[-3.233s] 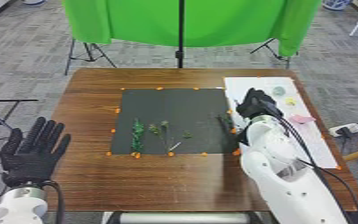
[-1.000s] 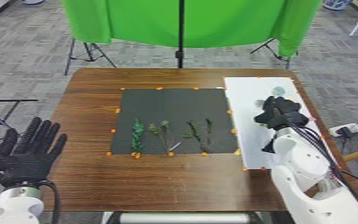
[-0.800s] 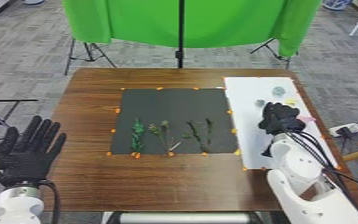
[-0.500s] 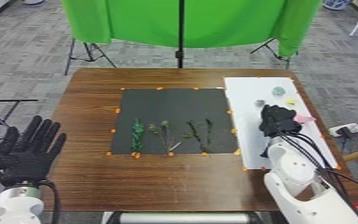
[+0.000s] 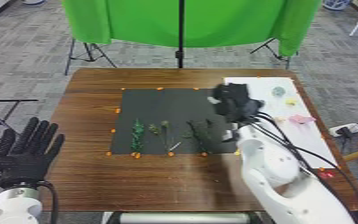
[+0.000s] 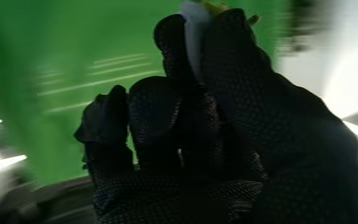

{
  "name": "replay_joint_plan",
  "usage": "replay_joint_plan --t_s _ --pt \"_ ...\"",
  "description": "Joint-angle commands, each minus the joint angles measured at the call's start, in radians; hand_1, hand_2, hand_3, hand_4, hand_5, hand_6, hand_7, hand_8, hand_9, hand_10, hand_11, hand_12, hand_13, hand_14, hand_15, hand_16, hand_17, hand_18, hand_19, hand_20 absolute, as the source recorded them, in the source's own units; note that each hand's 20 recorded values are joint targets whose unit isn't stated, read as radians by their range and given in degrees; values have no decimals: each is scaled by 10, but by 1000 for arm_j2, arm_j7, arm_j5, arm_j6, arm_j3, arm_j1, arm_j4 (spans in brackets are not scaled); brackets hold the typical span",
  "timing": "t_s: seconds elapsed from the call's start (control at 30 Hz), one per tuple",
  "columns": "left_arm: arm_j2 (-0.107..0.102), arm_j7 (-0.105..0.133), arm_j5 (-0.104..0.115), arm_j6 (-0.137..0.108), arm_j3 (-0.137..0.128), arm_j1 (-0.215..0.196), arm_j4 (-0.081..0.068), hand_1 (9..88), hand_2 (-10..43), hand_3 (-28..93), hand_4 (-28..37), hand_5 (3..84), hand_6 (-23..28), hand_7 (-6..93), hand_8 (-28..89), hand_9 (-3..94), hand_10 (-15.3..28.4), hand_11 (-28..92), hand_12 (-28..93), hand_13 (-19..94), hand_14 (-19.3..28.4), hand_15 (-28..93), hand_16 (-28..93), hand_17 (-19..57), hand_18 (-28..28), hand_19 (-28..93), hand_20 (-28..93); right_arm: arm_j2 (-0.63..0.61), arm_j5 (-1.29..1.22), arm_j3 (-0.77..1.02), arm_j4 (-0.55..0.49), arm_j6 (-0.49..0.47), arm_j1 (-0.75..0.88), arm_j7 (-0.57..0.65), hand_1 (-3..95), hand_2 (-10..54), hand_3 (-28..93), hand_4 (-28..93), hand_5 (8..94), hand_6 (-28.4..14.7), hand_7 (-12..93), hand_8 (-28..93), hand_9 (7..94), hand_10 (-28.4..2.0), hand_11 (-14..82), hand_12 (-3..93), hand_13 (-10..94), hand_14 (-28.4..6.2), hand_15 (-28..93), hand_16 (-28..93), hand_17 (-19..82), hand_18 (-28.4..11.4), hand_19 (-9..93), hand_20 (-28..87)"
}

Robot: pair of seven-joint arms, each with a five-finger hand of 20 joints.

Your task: Arrange flowers

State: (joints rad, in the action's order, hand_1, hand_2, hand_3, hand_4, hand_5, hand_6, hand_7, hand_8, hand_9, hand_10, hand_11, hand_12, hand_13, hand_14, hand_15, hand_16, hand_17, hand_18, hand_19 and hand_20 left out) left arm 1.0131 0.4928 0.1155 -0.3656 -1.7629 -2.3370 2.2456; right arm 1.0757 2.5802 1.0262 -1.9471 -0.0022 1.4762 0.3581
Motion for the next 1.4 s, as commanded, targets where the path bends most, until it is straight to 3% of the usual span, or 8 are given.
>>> replay_joint_plan --t_s 0.03,0.1,0.17,0.3,0.43,0.9,1.03,1.4 --pt "-18 26 13 -8 17 2 3 256 129 772 -283 457 92 135 -111 396 144 200 92 309 132 223 -36 -56 133 318 120 261 33 -287 157 -155 -248 -211 640 -95 665 -283 751 -8 269 27 801 -123 158 460 562 -142 738 465 273 -231 833 598" --pt "-31 21 9 -7 32 29 -6 256 129 771 -283 457 91 136 -111 397 144 200 92 309 131 222 -37 -56 132 318 120 305 57 -325 208 -157 -266 -231 637 -95 668 -283 750 -8 266 24 799 -122 153 453 561 -143 737 464 273 -232 834 597" --pt "-49 31 9 -4 42 29 0 257 129 770 -283 456 92 136 -112 397 144 200 92 309 131 223 -36 -56 133 318 120 339 81 -347 240 -170 -260 -235 637 -95 667 -283 748 -9 263 21 799 -122 152 453 558 -140 734 465 273 -232 834 596" --pt "-67 27 -1 -7 53 51 -7 257 129 771 -283 456 91 136 -112 396 144 200 92 308 132 223 -37 -57 133 318 120 404 146 -340 320 -201 -250 -242 635 -95 666 -283 745 -7 264 22 796 -122 150 451 557 -140 732 465 271 -231 833 595" --pt "-66 18 18 -6 43 37 -3 257 129 769 -283 456 92 135 -112 395 144 199 92 308 131 222 -37 -57 133 318 120 411 208 -345 334 -193 -225 -239 629 -95 671 -283 735 -10 261 15 786 -120 145 445 551 -140 730 465 268 -233 831 594" --pt "-54 -13 19 1 37 38 -13 256 128 768 -283 455 92 134 -110 394 144 197 93 308 132 220 -35 -58 133 320 121 423 242 -321 371 -231 -170 -167 610 -95 687 -283 699 -10 188 -34 747 -124 115 382 522 -149 738 446 260 -236 832 591" --pt "-52 -7 20 1 29 34 -11 256 128 769 -283 455 92 134 -111 395 145 198 93 308 132 222 -35 -58 133 320 121 402 213 -339 351 -191 -173 -138 555 -95 775 -283 663 -12 165 -121 655 -140 207 194 512 -151 738 418 258 -238 833 581" --pt "-46 1 22 -2 26 35 -15 258 129 770 -283 456 92 136 -111 395 144 200 92 309 131 224 -37 -58 134 322 121 380 110 -327 265 -177 -173 -86 516 -95 809 -283 634 -23 145 -119 618 -156 168 174 503 -156 732 343 257 -245 834 565"
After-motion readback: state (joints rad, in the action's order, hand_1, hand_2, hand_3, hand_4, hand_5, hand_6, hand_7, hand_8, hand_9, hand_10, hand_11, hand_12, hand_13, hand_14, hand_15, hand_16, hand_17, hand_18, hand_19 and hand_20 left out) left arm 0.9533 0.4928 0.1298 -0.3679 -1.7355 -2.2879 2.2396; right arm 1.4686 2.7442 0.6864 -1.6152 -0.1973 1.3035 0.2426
